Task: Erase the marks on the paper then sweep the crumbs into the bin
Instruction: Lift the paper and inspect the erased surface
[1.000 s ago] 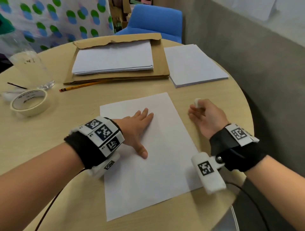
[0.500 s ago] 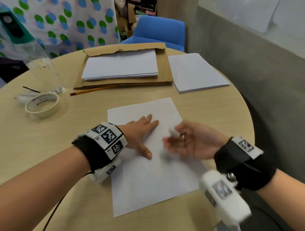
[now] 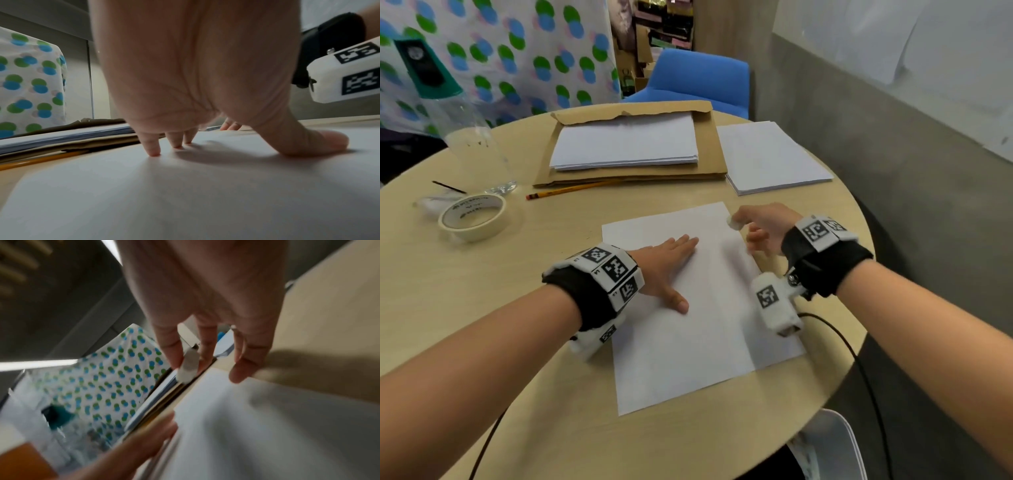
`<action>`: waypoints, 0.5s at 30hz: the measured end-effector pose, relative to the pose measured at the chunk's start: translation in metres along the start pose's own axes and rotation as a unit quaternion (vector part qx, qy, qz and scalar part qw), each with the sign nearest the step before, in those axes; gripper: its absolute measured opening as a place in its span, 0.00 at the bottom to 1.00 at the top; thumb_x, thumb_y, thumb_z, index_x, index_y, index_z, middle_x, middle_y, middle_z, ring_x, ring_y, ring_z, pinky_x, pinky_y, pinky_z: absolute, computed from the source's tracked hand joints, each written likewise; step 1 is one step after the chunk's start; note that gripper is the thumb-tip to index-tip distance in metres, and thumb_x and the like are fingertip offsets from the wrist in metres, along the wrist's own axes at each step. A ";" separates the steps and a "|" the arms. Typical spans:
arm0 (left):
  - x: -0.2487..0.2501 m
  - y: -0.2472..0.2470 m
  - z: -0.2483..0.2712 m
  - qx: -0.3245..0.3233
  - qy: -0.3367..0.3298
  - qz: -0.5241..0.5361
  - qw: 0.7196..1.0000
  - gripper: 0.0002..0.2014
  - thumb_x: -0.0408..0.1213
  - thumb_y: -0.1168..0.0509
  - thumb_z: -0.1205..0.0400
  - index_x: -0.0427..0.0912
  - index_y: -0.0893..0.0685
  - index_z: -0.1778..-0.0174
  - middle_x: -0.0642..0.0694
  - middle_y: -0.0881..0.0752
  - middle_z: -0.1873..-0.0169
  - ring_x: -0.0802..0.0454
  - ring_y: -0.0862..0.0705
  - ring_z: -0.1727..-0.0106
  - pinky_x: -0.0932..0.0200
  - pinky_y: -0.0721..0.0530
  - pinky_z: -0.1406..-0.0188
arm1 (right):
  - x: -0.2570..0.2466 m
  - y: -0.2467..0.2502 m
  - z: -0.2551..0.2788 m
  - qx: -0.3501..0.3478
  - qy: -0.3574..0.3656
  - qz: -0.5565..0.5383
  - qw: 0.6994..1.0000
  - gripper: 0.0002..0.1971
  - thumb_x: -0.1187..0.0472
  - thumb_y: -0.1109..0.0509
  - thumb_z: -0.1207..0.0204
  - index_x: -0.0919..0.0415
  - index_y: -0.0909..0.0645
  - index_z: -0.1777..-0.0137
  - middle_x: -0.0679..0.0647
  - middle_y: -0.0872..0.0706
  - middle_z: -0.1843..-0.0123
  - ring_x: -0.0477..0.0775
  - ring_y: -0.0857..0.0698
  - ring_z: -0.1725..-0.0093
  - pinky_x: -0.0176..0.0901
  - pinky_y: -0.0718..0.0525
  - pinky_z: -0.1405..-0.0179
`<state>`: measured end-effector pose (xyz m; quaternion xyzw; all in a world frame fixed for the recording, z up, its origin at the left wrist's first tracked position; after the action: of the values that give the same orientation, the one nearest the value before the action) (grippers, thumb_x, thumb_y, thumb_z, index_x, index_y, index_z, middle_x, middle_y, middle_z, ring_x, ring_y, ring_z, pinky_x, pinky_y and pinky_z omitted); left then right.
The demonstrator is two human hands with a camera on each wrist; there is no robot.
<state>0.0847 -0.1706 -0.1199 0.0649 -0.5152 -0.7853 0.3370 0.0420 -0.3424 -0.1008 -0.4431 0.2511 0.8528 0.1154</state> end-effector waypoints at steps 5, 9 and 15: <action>-0.001 0.004 0.003 0.035 -0.012 0.089 0.995 0.66 0.47 0.21 0.34 0.49 0.72 0.20 0.50 0.62 0.17 0.53 0.55 0.16 0.53 0.51 0.17 | -0.025 -0.022 0.010 -0.004 0.038 0.251 0.967 0.15 0.54 0.23 0.39 0.61 0.19 0.56 0.56 0.21 0.63 0.53 0.24 0.67 0.41 0.23 0.67; -0.016 0.036 0.016 0.188 0.000 0.136 0.973 0.63 0.43 0.22 0.32 0.43 0.68 0.19 0.47 0.64 0.18 0.51 0.61 0.16 0.57 0.56 0.18 | -0.048 -0.022 0.022 0.013 0.165 0.258 0.952 0.14 0.56 0.24 0.33 0.65 0.12 0.53 0.54 0.14 0.62 0.53 0.19 0.59 0.43 0.19 0.58; -0.097 0.102 0.066 0.471 0.153 0.403 0.770 0.65 0.49 0.22 0.34 0.48 0.72 0.20 0.40 0.62 0.18 0.43 0.58 0.16 0.43 0.53 0.19 | -0.081 0.022 0.060 0.039 0.336 0.093 0.936 0.03 0.60 0.23 0.33 0.57 0.14 0.62 0.49 0.14 0.63 0.48 0.16 0.58 0.42 0.19 0.48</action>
<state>0.1761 -0.0866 -0.0264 0.1214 -0.7408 -0.2160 0.6244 0.0382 -0.3270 0.0004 -0.6738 0.3484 0.6505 -0.0384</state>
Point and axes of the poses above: each hand's wrist, its own z-axis away from the middle knuckle, its own y-axis out of the back of the hand, x = y × z, the point moved 7 cm from there along -z, towards the middle knuckle
